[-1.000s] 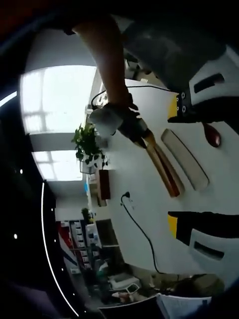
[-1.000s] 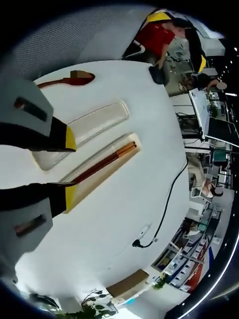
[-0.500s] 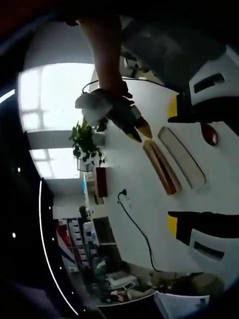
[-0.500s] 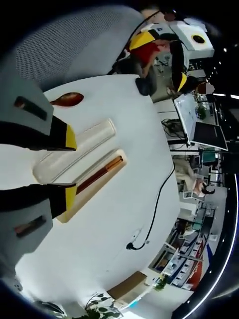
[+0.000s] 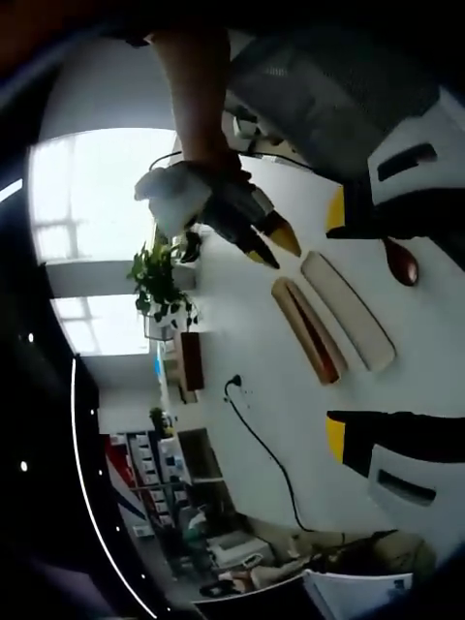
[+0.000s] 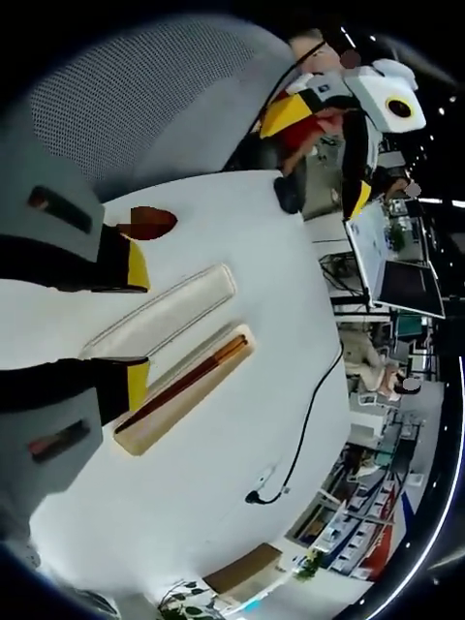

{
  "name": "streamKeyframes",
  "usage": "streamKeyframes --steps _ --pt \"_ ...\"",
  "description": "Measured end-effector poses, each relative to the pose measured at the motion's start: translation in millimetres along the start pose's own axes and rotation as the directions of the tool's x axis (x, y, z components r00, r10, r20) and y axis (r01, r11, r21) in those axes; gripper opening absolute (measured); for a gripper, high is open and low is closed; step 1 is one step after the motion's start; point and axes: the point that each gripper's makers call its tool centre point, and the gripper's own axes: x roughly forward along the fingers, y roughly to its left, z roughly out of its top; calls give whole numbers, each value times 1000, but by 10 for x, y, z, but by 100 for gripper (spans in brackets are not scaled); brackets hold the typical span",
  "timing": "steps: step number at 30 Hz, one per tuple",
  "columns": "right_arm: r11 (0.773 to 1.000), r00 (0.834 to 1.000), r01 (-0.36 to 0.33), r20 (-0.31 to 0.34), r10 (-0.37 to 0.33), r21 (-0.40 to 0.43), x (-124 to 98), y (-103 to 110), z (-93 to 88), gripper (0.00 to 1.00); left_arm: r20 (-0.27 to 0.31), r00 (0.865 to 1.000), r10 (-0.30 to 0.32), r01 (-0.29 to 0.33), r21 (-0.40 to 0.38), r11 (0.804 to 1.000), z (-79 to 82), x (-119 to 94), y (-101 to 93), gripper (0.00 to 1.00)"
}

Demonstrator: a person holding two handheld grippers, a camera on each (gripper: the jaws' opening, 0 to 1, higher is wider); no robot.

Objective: Arrange the utensils inside the cutlery case until each visible utensil rests in its matching compartment.

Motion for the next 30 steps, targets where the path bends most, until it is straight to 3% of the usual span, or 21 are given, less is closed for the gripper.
streamKeyframes --steps 13,22,30 --pt "991 990 -120 -81 115 -60 83 349 -207 24 4 1000 5 -6 13 1000 18 -18 1 74" --pt "971 964 -215 -181 194 -107 178 594 -383 24 1 1000 9 -9 28 1000 18 -22 0 74" --pt "957 942 -260 -250 223 -126 261 720 -534 24 3 1000 12 -12 22 1000 23 -17 18 74"
